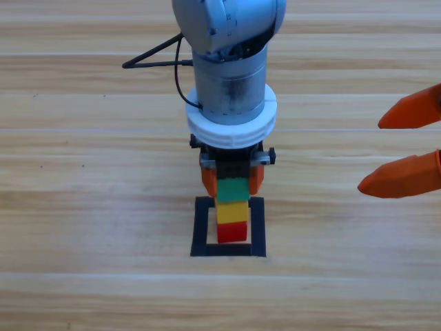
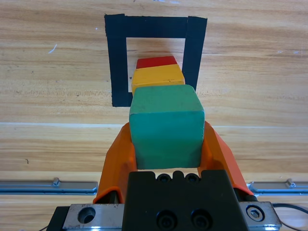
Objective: Stack the blocks in the rectangular block: red at the bottom, yellow in the middle, green on top
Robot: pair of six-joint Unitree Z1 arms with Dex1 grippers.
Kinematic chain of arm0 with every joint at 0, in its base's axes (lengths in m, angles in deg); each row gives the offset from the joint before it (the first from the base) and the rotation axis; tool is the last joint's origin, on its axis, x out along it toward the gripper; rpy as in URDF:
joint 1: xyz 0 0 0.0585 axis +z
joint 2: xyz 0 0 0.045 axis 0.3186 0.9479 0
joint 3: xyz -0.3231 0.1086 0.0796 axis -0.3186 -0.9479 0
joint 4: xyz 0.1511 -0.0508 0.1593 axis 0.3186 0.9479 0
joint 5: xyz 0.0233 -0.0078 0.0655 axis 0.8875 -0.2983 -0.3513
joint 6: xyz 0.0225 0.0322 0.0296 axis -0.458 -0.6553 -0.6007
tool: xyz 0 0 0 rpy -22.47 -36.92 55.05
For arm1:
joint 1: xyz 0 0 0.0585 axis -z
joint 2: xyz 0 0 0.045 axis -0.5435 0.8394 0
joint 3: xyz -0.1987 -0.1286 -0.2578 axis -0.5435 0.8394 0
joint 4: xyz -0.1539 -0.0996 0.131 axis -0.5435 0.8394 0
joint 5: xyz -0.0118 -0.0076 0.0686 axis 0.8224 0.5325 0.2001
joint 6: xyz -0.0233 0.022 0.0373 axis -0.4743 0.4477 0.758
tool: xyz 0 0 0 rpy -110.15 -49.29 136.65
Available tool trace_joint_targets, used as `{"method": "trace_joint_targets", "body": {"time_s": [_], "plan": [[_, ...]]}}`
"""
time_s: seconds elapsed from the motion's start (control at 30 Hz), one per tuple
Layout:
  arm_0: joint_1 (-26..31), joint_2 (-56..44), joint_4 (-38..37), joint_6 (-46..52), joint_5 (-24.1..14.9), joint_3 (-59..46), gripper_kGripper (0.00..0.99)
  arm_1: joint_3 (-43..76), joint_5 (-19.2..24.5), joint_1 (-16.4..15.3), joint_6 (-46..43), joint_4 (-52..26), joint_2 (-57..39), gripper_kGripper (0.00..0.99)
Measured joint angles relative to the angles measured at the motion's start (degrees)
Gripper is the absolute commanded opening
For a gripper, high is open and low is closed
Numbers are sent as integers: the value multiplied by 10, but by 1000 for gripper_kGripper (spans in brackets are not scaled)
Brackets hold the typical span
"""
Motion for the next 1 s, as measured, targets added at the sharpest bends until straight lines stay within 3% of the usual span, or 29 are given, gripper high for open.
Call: {"method": "trace_joint_targets", "body": {"time_s": [1.0], "plan": [[0,0,0,0,0,-7,38,0,0,0,0,0,0,988]]}}
